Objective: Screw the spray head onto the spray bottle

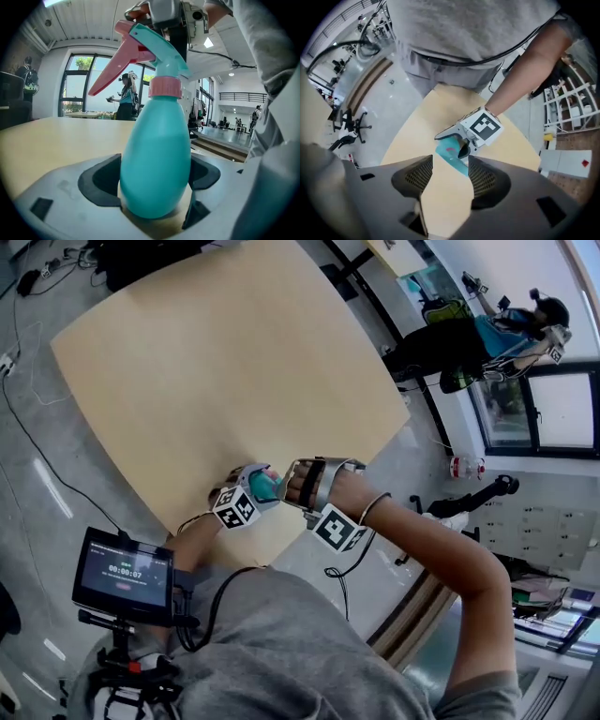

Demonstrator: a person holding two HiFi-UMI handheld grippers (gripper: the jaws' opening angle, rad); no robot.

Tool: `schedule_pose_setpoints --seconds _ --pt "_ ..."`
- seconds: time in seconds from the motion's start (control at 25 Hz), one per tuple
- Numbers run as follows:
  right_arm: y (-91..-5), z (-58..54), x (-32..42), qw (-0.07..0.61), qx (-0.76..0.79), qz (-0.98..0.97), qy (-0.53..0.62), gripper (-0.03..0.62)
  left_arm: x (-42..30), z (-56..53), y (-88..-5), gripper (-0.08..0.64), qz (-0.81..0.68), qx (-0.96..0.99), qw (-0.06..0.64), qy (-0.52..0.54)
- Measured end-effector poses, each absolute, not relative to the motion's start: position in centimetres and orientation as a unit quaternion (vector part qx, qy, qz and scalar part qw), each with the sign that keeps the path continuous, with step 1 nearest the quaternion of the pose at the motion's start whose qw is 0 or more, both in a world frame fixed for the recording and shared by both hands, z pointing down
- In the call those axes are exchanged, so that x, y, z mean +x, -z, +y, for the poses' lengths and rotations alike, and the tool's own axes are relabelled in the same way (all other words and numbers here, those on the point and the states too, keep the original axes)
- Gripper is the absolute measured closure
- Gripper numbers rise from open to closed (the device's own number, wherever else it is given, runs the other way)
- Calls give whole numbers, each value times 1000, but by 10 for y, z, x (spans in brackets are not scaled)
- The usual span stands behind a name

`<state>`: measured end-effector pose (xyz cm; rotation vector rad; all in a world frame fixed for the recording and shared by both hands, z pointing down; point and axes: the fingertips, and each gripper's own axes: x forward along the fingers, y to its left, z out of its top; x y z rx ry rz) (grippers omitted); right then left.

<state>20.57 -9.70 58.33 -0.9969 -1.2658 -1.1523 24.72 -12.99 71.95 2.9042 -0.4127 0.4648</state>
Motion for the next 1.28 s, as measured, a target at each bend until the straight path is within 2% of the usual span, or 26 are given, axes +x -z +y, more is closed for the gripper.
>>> schedule_pose_setpoints --seconds 0.24,0.36,0.6,0.72,0.84,0.96,1.12,1.28 --pt "-614 -105 212 538 -449 -527 480 374 257 -135 -719 159 -136 974 88 -157" --pt "-622 -105 202 569 -391 -580 432 407 260 -136 -718 158 -137 974 88 -157" --pt "-620 -114 195 667 -151 -702 200 448 257 -132 -717 158 -147 973 90 -155" --pt "-620 -121 194 693 43 -717 72 448 254 -130 -715 158 -155 971 89 -157" --pt "-616 -125 192 670 205 -713 -23 449 249 -128 -714 158 -169 969 88 -157" --pt "-611 -128 189 623 279 -724 -94 449 247 -126 -715 158 -180 967 90 -155" --pt "-606 -122 182 608 231 -751 -116 448 247 -124 -716 158 -180 967 93 -154" --pt "-556 -120 165 554 103 -820 -102 448 251 -122 -716 158 -155 971 87 -157"
